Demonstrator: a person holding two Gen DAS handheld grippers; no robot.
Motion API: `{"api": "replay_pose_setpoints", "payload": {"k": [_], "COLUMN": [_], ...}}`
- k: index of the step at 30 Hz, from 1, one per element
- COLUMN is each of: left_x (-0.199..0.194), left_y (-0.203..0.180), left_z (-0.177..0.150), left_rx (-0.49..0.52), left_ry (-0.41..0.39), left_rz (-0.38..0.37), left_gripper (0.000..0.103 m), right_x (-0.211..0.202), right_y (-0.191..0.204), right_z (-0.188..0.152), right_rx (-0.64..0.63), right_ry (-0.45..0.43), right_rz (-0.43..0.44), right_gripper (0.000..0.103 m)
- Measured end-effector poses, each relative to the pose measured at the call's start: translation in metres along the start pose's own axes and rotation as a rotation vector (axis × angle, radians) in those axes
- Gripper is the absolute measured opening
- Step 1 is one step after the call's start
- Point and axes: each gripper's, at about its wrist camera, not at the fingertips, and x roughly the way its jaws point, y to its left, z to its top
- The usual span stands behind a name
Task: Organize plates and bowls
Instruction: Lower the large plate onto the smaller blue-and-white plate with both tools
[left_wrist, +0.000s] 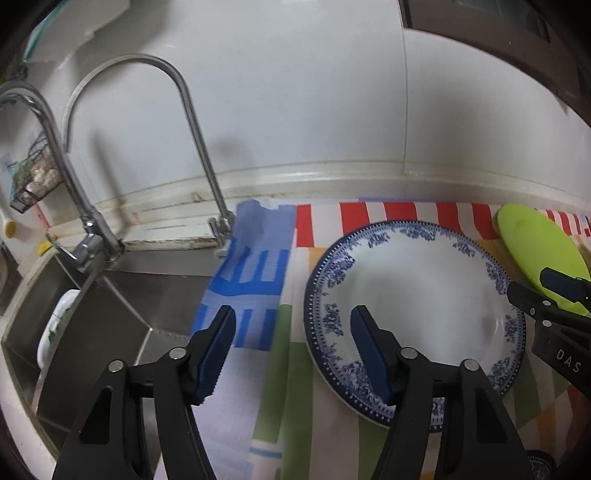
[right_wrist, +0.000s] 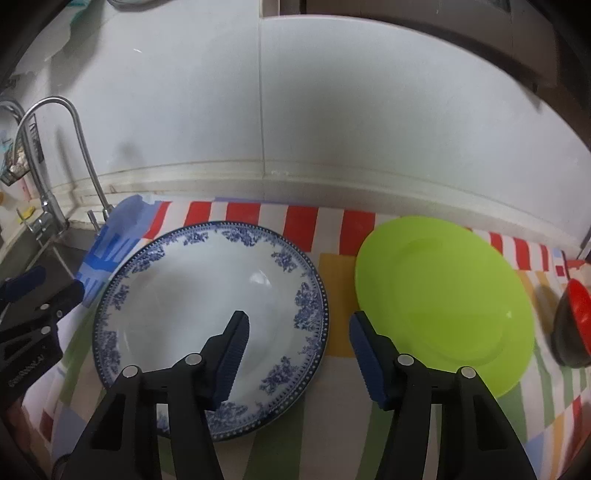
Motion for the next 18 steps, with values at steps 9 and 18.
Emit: {"api": "replay_pose_setpoints", "payload": {"k": [9,18], "left_x": [0.029,0.045], "left_y": [-0.007,-0.010], "left_z": [0.005,0.011], "left_rx": [0.013,0.079], "left_ry": [0.090,0.135], "left_rz": [-0.087,-0.078], "left_gripper": [0.053,0.051], "right_x": [0.017,0.039], "right_y": [-0.004,-0.007], "right_z": [0.007,0.013], "right_rx": [0.005,-0.007], "right_ry": [0.094,0.189], "right_rz": [0.017,0.015], "right_gripper": [0.053,0.050]}}
